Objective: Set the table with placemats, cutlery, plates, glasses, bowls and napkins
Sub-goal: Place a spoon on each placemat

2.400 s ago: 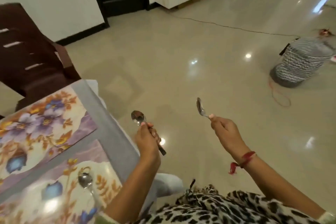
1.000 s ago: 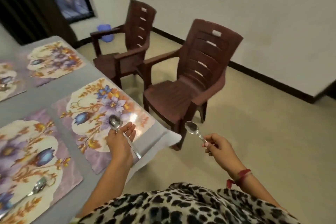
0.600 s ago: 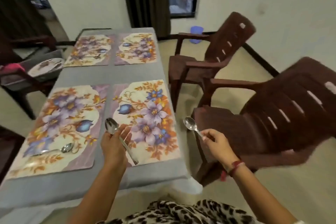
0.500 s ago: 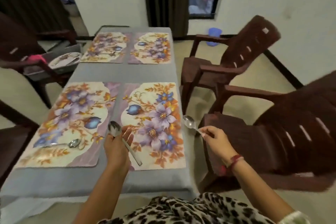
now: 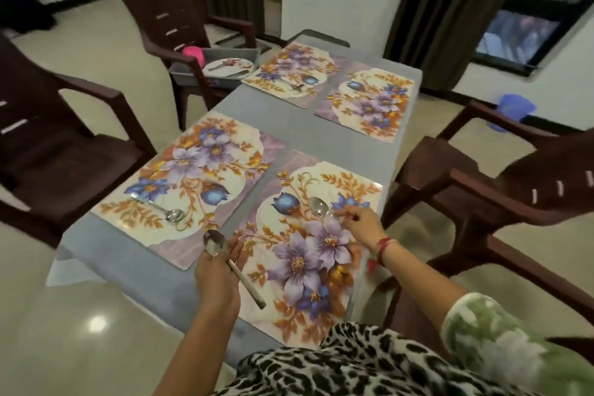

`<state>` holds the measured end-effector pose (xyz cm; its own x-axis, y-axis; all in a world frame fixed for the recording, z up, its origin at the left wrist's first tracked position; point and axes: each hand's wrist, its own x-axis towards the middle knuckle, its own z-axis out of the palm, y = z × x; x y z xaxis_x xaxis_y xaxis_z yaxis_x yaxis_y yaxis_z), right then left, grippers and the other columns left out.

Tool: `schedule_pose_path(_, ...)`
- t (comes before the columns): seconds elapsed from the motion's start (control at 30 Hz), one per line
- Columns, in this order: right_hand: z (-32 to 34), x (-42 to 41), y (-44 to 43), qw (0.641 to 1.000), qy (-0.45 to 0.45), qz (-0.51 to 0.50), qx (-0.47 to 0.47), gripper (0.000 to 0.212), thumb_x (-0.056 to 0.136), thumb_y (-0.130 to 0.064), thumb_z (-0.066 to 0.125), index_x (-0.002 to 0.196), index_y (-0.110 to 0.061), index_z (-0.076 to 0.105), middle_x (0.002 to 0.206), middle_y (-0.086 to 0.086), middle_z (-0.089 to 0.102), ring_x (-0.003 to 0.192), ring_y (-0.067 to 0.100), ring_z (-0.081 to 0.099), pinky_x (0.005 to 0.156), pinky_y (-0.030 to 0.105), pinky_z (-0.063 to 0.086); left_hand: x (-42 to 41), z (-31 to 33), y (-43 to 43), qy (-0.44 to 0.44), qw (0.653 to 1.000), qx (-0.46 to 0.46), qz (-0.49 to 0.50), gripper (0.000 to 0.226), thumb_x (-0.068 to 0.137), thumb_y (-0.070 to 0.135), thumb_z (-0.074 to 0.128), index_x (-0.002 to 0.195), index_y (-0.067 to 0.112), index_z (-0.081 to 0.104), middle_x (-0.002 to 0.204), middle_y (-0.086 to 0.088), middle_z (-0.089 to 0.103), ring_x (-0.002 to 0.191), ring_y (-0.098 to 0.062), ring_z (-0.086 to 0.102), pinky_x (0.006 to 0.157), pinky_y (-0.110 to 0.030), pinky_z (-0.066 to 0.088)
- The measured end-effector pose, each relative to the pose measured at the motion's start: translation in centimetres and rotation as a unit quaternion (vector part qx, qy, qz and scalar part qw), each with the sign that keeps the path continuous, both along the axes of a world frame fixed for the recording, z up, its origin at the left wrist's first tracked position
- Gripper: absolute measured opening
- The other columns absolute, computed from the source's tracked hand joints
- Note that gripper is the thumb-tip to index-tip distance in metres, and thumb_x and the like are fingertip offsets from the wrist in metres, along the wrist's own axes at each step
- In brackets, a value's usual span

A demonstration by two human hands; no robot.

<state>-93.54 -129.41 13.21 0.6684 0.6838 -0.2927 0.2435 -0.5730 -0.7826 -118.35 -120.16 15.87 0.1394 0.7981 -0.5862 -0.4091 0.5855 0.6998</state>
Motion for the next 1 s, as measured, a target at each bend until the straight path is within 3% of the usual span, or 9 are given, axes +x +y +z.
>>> schedule_pose_path(0.07, -0.1, 1.7, 2.7, 1.000, -0.007, 0.014, -0.007, 0.027, 0.090, 0.002, 0.049, 0.102, -0.009, 0.071, 0.107, 0.000, 0.060, 0.098, 0.012, 0.052, 0.084, 0.018, 0.040, 0.1, 0.0, 0.1, -0.005, 0.999, 0.004, 0.034, 0.023, 0.099, -0.003, 0.033, 0.115, 0.000, 0.049, 0.097, -0.014, 0.061, 0.087, -0.020, 0.063, 0.062, -0.019, 0.058)
schedule_pose_path(0.17, -1.3, 4.5, 6.5, 0.999, -0.023, 0.033, -0.024, 0.027, 0.091, 0.001, 0.047, 0.097, -0.013, 0.070, 0.117, 0.009, 0.063, 0.087, 0.012, 0.055, 0.075, 0.021, 0.043, 0.7, -0.5, 0.5, -0.005, 0.996, 0.001, 0.088, 0.022, 0.100, -0.001, 0.036, 0.116, 0.002, 0.049, 0.097, -0.013, 0.061, 0.089, -0.020, 0.064, 0.075, -0.023, 0.057)
schedule_pose_path(0.27, -2.7, 7.0, 9.3, 0.998, -0.019, 0.053, -0.025, 0.025, 0.090, 0.001, 0.049, 0.098, -0.010, 0.070, 0.120, 0.010, 0.063, 0.109, 0.024, 0.057, 0.094, 0.031, 0.046, 2.2, -1.2, 0.6, 0.016, 0.991, 0.002, 0.132, 0.021, 0.099, -0.003, 0.035, 0.107, 0.007, 0.052, 0.100, -0.015, 0.062, 0.093, -0.021, 0.065, 0.077, -0.025, 0.057)
schedule_pose_path(0.33, -3.9, 8.5, 10.3, 0.996, -0.020, 0.077, -0.032, 0.020, 0.088, -0.002, 0.054, 0.096, -0.010, 0.071, 0.114, 0.010, 0.066, 0.109, 0.026, 0.058, 0.096, 0.033, 0.046, 3.5, -2.0, 0.4, 0.031, 0.985, -0.005, 0.169, 0.023, 0.099, -0.003, 0.036, 0.110, 0.007, 0.052, 0.102, -0.015, 0.064, 0.095, -0.022, 0.066, 0.078, -0.026, 0.057)
schedule_pose_path(0.47, -5.2, 10.7, 10.6, 0.989, -0.012, 0.143, -0.030, 0.013, 0.084, -0.009, 0.062, 0.086, -0.020, 0.069, 0.093, 0.005, 0.069, 0.093, 0.026, 0.063, 0.081, 0.027, 0.047, 6.4, -3.9, -0.6, 0.053, 0.972, -0.051, 0.222, 0.025, 0.097, 0.003, 0.043, 0.119, 0.002, 0.054, 0.107, -0.015, 0.065, 0.091, -0.018, 0.067, 0.070, -0.021, 0.057)
schedule_pose_path(0.67, -4.7, 12.0, 11.2, 0.967, -0.097, 0.227, -0.060, 0.019, 0.086, -0.012, 0.057, 0.097, -0.016, 0.072, 0.106, 0.003, 0.070, 0.098, 0.025, 0.062, 0.083, 0.028, 0.046, 13.0, -1.9, 0.0, 0.075, 0.969, -0.015, 0.236, 0.016, 0.100, 0.006, 0.040, 0.111, 0.005, 0.052, 0.095, -0.009, 0.065, 0.070, -0.011, 0.069, 0.064, -0.020, 0.058)
schedule_pose_path(0.83, -4.1, 12.3, 11.0, 0.952, -0.143, 0.259, -0.073, 0.020, 0.088, -0.010, 0.053, 0.095, -0.013, 0.072, 0.103, 0.008, 0.070, 0.094, 0.028, 0.062, 0.078, 0.028, 0.047, 15.7, 0.4, 0.8, 0.084, 0.969, 0.022, 0.232, 0.013, 0.100, 0.003, 0.042, 0.108, 0.002, 0.052, 0.096, -0.006, 0.059, 0.081, -0.014, 0.064, 0.060, -0.019, 0.056)
schedule_pose_path(1.0, -3.9, 12.8, 10.9, 0.931, -0.171, 0.311, -0.085, 0.022, 0.089, -0.014, 0.053, 0.102, -0.015, 0.071, 0.108, 0.009, 0.067, 0.096, 0.027, 0.061, 0.083, 0.031, 0.049, 16.6, 1.7, 0.8, 0.074, 0.975, 0.030, 0.209, 0.018, 0.099, -0.001, 0.040, 0.097, 0.006, 0.056, 0.092, -0.008, 0.060, 0.079, -0.014, 0.063, 0.072, -0.026, 0.057)
